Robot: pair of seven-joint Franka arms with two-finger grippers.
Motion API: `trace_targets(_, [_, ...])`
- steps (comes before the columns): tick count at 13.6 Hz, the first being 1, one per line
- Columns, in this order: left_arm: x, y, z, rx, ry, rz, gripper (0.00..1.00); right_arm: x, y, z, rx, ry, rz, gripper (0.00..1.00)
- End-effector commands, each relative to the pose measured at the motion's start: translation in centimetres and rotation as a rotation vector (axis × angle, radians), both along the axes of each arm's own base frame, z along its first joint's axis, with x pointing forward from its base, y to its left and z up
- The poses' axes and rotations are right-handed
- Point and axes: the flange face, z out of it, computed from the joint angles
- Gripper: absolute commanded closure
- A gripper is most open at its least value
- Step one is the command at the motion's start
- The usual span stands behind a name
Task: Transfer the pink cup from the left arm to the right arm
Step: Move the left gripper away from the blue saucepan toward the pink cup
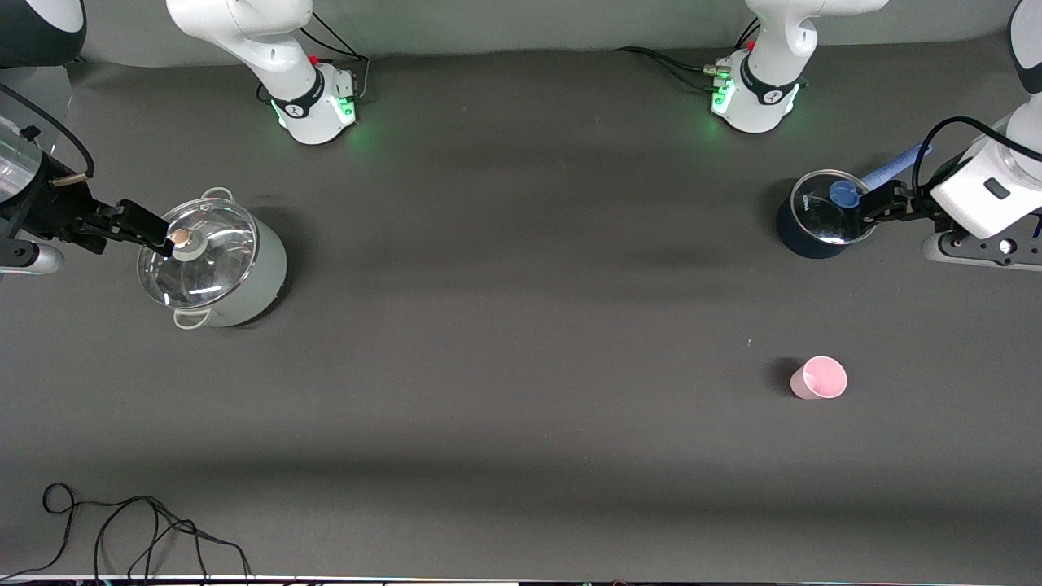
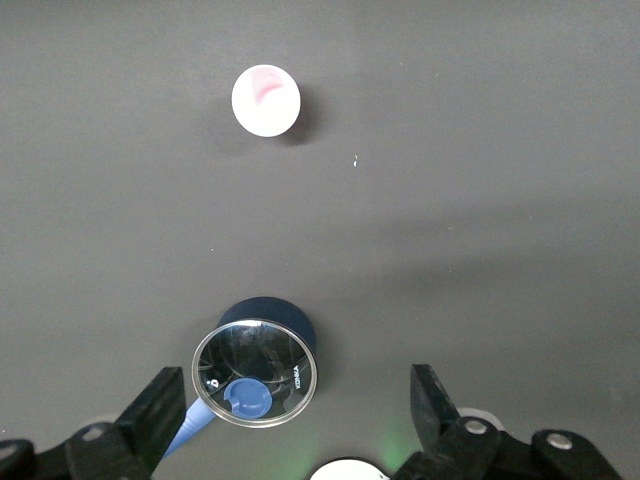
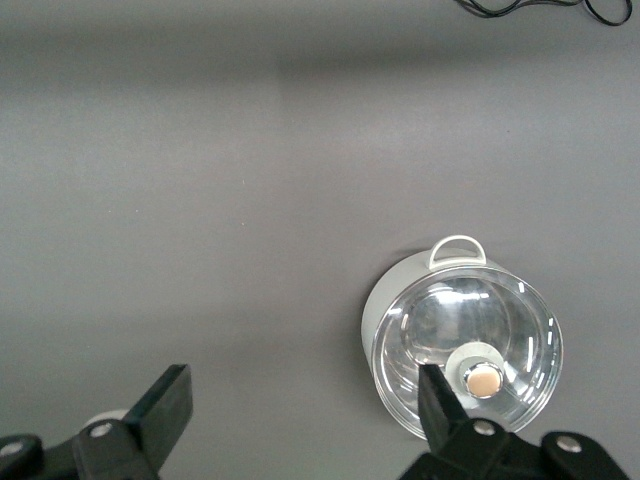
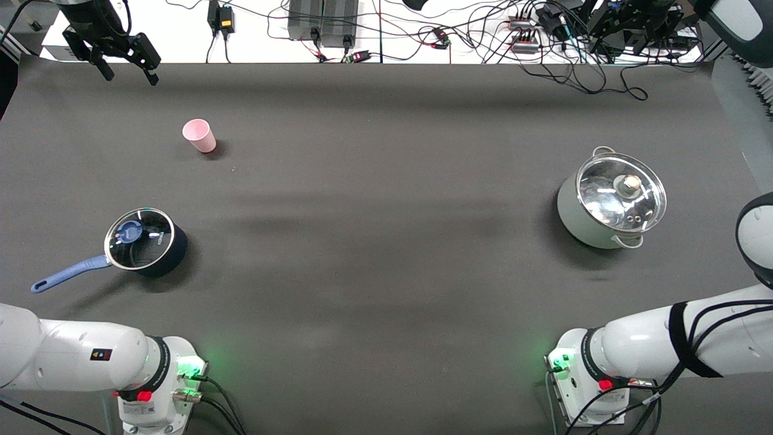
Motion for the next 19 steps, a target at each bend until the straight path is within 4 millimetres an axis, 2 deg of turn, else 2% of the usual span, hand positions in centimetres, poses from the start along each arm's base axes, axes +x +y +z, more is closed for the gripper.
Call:
trace_targets(1, [0.1,-0.3,0.5,-0.006,-0.001,0.005,0.00,0.2,0.3,0.4,-0.006,0.004,0.006,0.00])
trace_targets(8, [0.4,-0.5,0.6,-0.007,-0.009,-0.004,0.00,0.2,0.3,0.1,-0.006,0.010,0.009,0.00])
trace_targets(12, [1.7,-0.5,0.9,-0.009,-0.036,-0.019,0.00,0.2,0.4,-0.1,-0.005,0.015,0.006,0.00])
trace_targets(14, [3.1,-0.3,1.0,-0.010,-0.052,-0.045,0.00,0.1,0.5,-0.1,-0.005,0.015,0.007,0.00])
trace_targets(17, [6.2,2.9,0.9,-0.060,-0.097,-0.332,0.00,0.1,0.5,-0.1,-0.005,0.015,0.010,0.00])
trace_targets(18, [6.9,4.2,0.6,-0.110,-0.111,-0.373,0.00,0.1,0.5,-0.1,-0.005,0.015,0.010,0.00])
trace_targets(19, [7.8,6.1,-0.8,-0.172,-0.117,-0.404,0.00,0.2,0.4,-0.1,-0.005,0.015,0.010,0.00])
